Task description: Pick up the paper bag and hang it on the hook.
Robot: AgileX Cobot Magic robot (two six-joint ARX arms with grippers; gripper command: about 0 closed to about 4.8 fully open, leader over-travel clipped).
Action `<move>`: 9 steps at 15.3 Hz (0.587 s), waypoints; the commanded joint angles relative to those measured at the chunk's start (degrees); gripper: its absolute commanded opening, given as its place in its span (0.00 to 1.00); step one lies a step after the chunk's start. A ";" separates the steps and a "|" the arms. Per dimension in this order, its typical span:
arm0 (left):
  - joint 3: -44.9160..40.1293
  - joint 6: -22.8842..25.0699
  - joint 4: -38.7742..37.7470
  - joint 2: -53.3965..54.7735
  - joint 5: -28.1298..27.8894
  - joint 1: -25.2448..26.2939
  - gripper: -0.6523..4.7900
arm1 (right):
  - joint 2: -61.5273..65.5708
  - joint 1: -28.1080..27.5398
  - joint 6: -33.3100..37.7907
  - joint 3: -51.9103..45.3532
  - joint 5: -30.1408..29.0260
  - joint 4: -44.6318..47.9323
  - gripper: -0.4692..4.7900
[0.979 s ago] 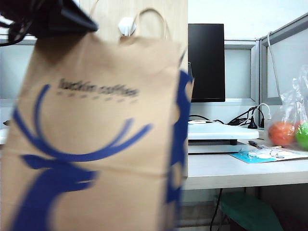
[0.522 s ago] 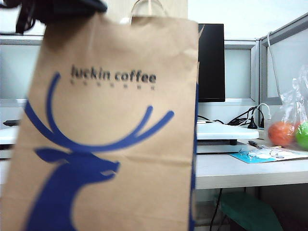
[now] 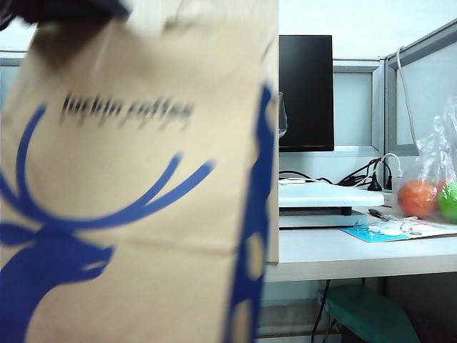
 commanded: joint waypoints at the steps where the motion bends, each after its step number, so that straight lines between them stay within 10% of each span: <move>1: 0.17 3.08 -0.02 0.04 -6.21 0.11 0.11 | -0.02 0.07 0.09 -0.39 -0.11 0.61 0.09; 9: 0.20 4.13 5.38 10.25 -8.31 0.11 0.11 | -0.02 0.04 0.09 -0.39 -0.07 0.61 0.09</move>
